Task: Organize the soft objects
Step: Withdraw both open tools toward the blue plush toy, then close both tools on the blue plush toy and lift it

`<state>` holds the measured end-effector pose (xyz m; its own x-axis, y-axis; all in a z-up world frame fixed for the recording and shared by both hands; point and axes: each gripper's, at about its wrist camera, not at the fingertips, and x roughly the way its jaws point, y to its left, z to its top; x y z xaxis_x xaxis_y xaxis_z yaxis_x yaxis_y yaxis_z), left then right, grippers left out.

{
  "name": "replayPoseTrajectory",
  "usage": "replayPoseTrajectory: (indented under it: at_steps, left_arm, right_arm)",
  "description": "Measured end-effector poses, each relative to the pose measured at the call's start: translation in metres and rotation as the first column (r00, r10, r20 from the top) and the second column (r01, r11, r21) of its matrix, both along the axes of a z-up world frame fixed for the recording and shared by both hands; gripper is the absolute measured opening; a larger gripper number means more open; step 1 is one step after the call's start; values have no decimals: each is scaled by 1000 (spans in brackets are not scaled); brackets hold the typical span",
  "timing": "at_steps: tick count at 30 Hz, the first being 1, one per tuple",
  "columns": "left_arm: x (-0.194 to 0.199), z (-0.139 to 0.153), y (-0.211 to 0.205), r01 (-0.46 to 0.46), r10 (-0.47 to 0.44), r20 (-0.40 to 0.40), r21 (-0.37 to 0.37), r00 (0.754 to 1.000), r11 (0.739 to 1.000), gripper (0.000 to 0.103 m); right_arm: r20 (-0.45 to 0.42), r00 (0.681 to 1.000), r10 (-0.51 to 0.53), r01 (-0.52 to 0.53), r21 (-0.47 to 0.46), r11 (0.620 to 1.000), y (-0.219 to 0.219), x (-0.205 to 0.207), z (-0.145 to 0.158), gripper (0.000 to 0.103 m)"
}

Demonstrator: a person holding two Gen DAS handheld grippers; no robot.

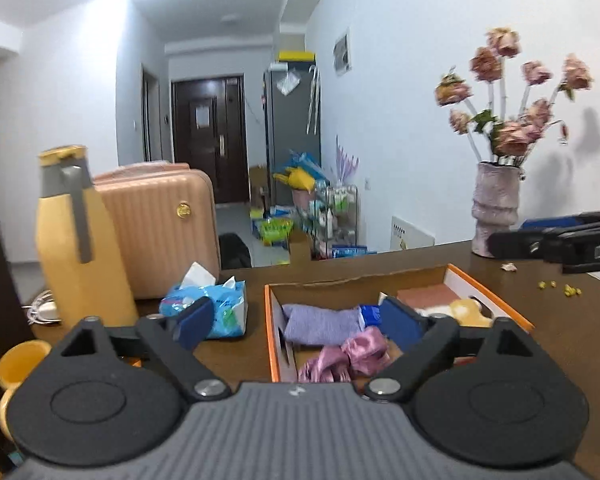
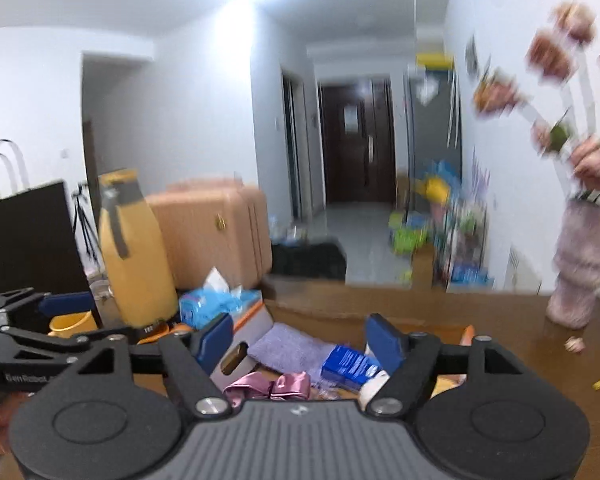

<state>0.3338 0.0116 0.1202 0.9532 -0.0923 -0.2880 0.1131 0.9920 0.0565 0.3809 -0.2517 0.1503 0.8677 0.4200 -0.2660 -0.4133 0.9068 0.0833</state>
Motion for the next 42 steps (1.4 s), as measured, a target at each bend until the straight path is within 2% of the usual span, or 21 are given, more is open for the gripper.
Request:
replayPoseTrajectory:
  at_steps: [3,6,8,11,13,15,18,20,23,27,30,33,36,40,42]
  left_arm:
    - [-53,-20,-3,28,-28,51,9,998,1000,102]
    - [-99,-47,-6,66,-65,30,-25,997,998,103]
    - [-115,-67,-6,77,-80,-35,-70,996,995,103]
    - [-129,-87,-11,102,-108,-117,-57,987,993,103]
    - [-132,-90,-11,94,-99,-126,-43,987,995,103]
    - [-130,-87,-11,91,-98,-128,-65,987,994,103]
    - [-125,-84,-13,86,-95,-123,-78,988,993,103]
    - [-117,-85,-15,71,-79,-132,-69,988,995,103]
    - [-102,-93,-17,54,-67,-172,-75,983,996,103]
    - [-65,-94,-16,73,-102,-208,-146,973,987,102]
    - [-25,-92,-14,73,-131,-259,-222,957,972,93]
    - [15,-92,-15,90,-171,-283,-276,944,957,82]
    - [54,-98,-19,122,-232,-323,-327,917,937,78]
    - [99,-112,-25,144,-293,-391,-367,873,919,66]
    - [110,-121,-24,152,-331,-426,-401,842,903,61]
  right_arm:
    - [107,994,-18,18,-2,1000,-14,-62,-23,85]
    - [139,990,-18,16,11,1000,-19,-116,-54,87]
    - [94,996,-13,9,38,999,-23,-146,-77,88]
    - [-1,1000,-19,19,81,997,-23,-174,-104,88]
    - [-59,998,7,0,128,992,-24,-185,-116,88]
    - [-88,996,23,-11,141,990,-24,-188,-122,88]
    - [-73,997,0,9,128,992,-23,-191,-123,87]
    - [-85,996,3,10,155,988,-25,-186,-123,87]
    - [-163,987,-3,34,187,982,-27,-167,-130,82]
    - [-273,962,-29,89,210,974,-26,-130,-141,70]
    - [-342,939,-25,117,252,961,-27,-100,-148,62]
    - [-372,928,-21,133,277,952,-25,-70,-150,58]
    - [-372,928,-24,138,282,950,-20,-38,-149,57]
    - [-404,914,-29,159,292,943,-14,3,-155,53]
    - [-420,907,-28,164,291,942,-10,18,-162,52]
